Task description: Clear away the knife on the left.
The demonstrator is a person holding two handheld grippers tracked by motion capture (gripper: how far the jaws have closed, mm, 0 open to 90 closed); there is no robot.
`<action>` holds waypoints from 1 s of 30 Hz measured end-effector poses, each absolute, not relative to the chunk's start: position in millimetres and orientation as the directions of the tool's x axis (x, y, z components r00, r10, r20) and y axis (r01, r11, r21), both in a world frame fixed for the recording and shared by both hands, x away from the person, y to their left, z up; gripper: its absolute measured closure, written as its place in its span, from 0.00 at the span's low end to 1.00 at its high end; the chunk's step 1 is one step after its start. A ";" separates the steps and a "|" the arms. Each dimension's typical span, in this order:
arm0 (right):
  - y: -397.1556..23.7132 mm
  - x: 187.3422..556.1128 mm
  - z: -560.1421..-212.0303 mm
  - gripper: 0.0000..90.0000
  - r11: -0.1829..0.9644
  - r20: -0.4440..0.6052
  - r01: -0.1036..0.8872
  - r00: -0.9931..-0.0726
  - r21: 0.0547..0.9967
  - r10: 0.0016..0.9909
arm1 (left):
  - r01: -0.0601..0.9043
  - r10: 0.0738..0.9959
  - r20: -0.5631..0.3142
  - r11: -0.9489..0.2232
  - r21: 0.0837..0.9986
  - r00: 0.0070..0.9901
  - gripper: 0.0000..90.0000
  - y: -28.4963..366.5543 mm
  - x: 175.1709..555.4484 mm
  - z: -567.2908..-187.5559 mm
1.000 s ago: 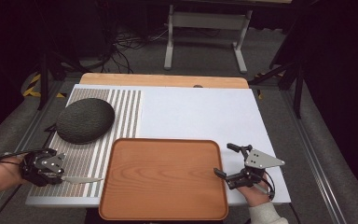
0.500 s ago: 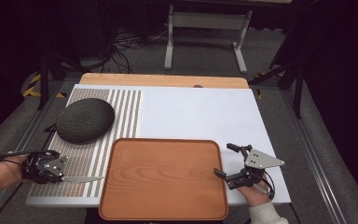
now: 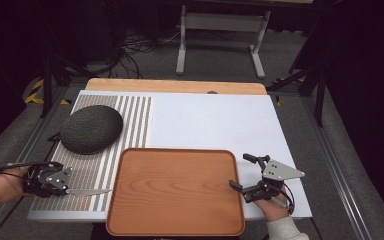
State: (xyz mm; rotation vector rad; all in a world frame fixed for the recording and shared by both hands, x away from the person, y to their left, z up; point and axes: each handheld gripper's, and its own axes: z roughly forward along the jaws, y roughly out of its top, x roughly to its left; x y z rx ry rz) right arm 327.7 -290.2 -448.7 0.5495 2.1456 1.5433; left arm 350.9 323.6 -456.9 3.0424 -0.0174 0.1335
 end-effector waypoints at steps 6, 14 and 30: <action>-290.7 328.0 -448.4 0.02 0.294 -0.115 0.065 -0.824 0.953 0.555 | 0.038 0.046 0.092 -0.995 0.093 0.995 0.88 322.9 350.7 -455.1; -293.7 327.9 -447.7 0.02 0.282 -0.109 0.065 -0.822 0.957 0.558 | 0.090 0.101 0.093 -0.989 0.117 0.991 0.88 323.6 349.0 -443.2; -295.5 327.9 -446.5 0.02 0.278 -0.111 0.061 -0.819 0.959 0.563 | 0.134 0.170 0.153 -0.966 0.220 0.974 0.88 315.6 337.7 -404.7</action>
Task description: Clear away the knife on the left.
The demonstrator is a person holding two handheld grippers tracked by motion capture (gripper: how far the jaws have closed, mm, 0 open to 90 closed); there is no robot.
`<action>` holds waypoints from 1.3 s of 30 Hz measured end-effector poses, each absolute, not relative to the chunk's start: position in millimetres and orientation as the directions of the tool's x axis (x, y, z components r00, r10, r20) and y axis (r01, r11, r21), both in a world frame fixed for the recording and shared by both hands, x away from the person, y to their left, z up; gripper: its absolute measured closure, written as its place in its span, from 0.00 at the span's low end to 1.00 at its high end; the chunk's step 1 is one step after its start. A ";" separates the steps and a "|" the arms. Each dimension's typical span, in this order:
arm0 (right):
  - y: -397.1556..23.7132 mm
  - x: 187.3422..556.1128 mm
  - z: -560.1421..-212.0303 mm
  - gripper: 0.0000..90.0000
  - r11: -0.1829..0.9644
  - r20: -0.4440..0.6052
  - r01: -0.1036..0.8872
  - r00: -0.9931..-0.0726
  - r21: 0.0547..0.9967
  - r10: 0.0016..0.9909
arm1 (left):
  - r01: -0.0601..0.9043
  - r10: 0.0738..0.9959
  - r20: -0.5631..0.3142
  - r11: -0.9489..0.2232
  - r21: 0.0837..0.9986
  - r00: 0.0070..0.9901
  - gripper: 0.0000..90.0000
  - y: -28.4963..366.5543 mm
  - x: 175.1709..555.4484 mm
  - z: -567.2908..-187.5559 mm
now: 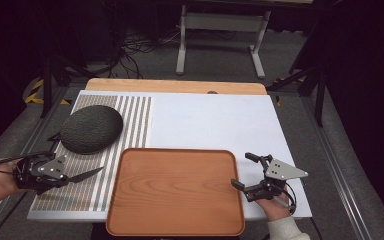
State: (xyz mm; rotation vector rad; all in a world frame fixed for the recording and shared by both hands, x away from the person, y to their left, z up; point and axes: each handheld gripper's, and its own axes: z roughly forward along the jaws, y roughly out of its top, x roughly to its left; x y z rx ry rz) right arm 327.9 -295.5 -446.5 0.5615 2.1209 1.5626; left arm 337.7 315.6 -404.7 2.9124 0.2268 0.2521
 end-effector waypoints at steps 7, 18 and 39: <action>-296.5 327.6 -445.7 0.02 0.276 -0.113 0.059 -0.816 0.959 0.567 | 0.167 0.208 0.143 -0.952 0.256 0.968 0.88 304.5 332.6 -394.2; -296.6 327.3 -445.1 0.02 0.271 -0.110 0.060 -0.815 0.961 0.569 | 0.289 0.337 0.093 -0.896 0.337 0.937 0.88 294.7 329.2 -378.9; -296.0 327.4 -445.5 0.02 0.270 -0.107 0.061 -0.817 0.961 0.567 | 0.448 0.479 -0.043 -0.782 0.432 0.877 0.88 264.3 323.0 -368.2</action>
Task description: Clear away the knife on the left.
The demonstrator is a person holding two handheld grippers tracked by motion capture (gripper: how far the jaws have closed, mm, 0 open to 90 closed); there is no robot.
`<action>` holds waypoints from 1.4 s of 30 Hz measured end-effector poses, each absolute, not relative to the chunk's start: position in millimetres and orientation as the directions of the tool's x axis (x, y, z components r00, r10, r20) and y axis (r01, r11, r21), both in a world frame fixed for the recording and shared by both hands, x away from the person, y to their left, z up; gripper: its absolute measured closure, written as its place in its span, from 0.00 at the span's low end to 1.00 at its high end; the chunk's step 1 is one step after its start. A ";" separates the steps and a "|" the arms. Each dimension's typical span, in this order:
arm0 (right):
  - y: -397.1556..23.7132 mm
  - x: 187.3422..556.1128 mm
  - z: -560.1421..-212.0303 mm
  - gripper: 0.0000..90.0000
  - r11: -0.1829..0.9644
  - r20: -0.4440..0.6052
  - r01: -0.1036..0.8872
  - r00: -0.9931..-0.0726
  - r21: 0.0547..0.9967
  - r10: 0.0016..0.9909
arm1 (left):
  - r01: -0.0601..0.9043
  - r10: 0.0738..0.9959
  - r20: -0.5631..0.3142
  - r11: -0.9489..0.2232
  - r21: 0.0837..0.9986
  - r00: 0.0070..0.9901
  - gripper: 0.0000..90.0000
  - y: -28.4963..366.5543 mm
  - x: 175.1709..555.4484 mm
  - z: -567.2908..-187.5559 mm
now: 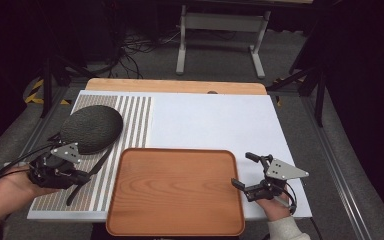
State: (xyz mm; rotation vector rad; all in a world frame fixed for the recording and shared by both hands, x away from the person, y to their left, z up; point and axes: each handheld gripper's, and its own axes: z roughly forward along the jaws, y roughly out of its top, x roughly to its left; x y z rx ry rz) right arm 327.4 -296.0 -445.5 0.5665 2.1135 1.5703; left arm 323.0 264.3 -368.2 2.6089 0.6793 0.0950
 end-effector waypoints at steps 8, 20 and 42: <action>-296.4 327.1 -445.8 0.02 0.263 -0.100 0.065 -0.817 0.963 0.568 | 0.466 0.493 -0.065 -0.761 0.451 0.868 0.88 243.6 315.7 -368.6; -295.9 327.0 -445.8 0.02 0.269 -0.105 0.062 -0.820 0.961 0.563 | 0.471 0.479 -0.120 -0.734 0.489 0.870 0.88 206.0 303.8 -378.6; -295.9 326.0 -446.2 0.02 0.274 -0.107 0.061 -0.822 0.960 0.559 | 0.502 0.482 -0.177 -0.716 0.486 0.858 0.88 164.8 305.1 -405.7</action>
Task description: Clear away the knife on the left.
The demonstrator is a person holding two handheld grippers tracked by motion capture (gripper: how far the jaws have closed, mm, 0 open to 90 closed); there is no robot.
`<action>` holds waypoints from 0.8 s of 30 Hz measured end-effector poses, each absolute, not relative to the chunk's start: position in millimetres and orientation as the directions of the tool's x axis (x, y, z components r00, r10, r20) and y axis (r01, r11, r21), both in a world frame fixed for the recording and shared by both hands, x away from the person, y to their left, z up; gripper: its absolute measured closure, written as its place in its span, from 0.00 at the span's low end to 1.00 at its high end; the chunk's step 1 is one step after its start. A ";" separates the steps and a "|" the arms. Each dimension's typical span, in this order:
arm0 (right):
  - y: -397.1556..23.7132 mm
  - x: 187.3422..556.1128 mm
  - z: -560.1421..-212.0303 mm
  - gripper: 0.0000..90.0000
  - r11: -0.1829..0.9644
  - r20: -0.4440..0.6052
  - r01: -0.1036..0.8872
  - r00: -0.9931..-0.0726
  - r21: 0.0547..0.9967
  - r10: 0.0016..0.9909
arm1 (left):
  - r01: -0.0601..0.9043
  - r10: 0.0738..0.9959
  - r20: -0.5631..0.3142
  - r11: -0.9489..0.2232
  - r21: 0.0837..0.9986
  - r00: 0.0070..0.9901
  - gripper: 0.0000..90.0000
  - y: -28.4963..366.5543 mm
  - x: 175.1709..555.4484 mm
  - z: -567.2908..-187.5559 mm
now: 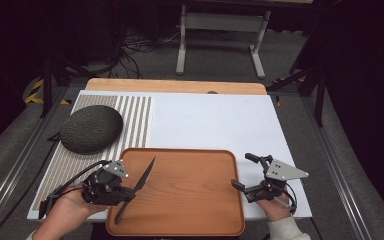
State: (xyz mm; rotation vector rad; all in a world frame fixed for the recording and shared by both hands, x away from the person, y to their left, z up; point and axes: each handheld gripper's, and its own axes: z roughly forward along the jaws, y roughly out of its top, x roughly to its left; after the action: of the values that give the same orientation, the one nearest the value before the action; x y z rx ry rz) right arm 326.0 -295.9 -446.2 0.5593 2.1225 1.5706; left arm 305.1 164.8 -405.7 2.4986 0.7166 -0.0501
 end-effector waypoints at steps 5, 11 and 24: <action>-296.4 326.4 -446.6 0.02 0.273 -0.108 0.060 -0.823 0.960 0.558 | 0.507 0.492 -0.168 -0.719 0.476 0.854 0.88 162.5 306.9 -408.3; -296.3 326.4 -446.6 0.02 0.272 -0.106 0.061 -0.823 0.960 0.558 | 0.533 0.522 -0.162 -0.715 0.452 0.838 0.88 160.0 311.4 -417.8; -296.5 326.6 -447.1 0.02 0.271 -0.102 0.064 -0.824 0.960 0.557 | 0.561 0.536 -0.188 -0.713 0.420 0.823 0.88 150.1 318.2 -433.1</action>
State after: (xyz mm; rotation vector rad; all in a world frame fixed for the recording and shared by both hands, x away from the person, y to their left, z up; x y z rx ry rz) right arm 326.6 -296.5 -447.1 0.5607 2.1255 1.5762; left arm 318.2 150.1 -433.1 2.5378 0.8134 -0.0714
